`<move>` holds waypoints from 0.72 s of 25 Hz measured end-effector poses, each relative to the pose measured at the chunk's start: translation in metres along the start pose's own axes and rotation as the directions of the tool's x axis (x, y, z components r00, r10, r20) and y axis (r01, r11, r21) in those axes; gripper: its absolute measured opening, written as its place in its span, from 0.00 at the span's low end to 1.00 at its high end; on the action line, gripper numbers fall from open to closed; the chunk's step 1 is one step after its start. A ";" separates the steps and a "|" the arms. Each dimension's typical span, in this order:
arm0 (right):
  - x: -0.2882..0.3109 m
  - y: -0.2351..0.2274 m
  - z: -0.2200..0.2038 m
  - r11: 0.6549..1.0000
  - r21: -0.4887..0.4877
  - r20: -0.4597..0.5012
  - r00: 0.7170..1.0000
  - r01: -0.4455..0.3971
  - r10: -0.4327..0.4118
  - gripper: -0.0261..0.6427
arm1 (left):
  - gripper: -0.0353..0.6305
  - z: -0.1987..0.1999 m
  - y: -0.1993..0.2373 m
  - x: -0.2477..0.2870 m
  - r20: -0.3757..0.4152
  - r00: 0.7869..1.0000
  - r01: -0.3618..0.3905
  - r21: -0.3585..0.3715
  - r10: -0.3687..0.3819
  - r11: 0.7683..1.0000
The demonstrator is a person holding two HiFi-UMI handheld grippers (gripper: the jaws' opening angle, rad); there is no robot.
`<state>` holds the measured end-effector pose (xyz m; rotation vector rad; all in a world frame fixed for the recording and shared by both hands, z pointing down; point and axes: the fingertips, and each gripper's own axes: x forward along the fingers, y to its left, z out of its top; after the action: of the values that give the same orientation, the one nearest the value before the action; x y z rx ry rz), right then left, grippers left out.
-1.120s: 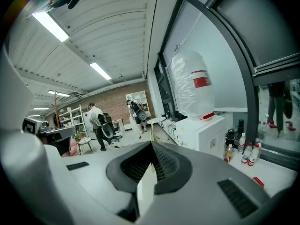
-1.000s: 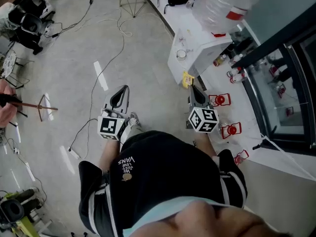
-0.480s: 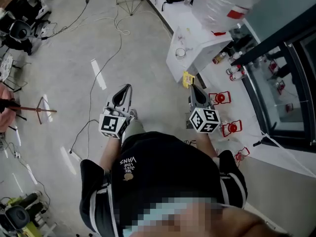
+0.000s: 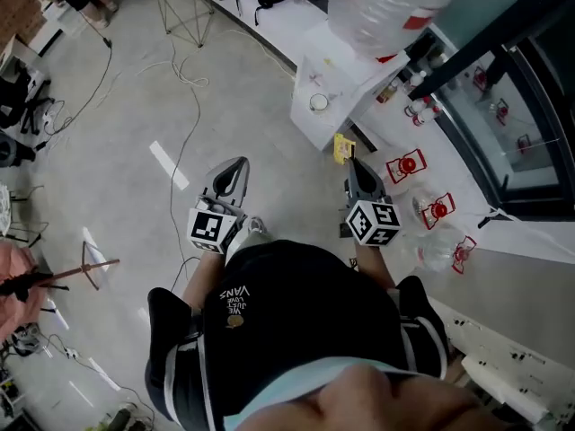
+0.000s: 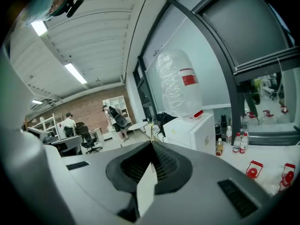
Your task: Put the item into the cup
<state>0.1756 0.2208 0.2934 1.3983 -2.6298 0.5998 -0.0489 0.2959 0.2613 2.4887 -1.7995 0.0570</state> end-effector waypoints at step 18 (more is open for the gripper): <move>0.096 0.009 -0.001 0.967 0.086 0.029 0.970 0.239 -0.243 0.10 | 0.09 -0.022 0.111 0.098 -0.075 0.961 0.264 -0.023 -0.265 0.964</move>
<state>0.1133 0.1511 0.3174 1.7371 -2.4342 0.6607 -0.1231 0.1702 0.2940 2.6531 -1.4202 0.1246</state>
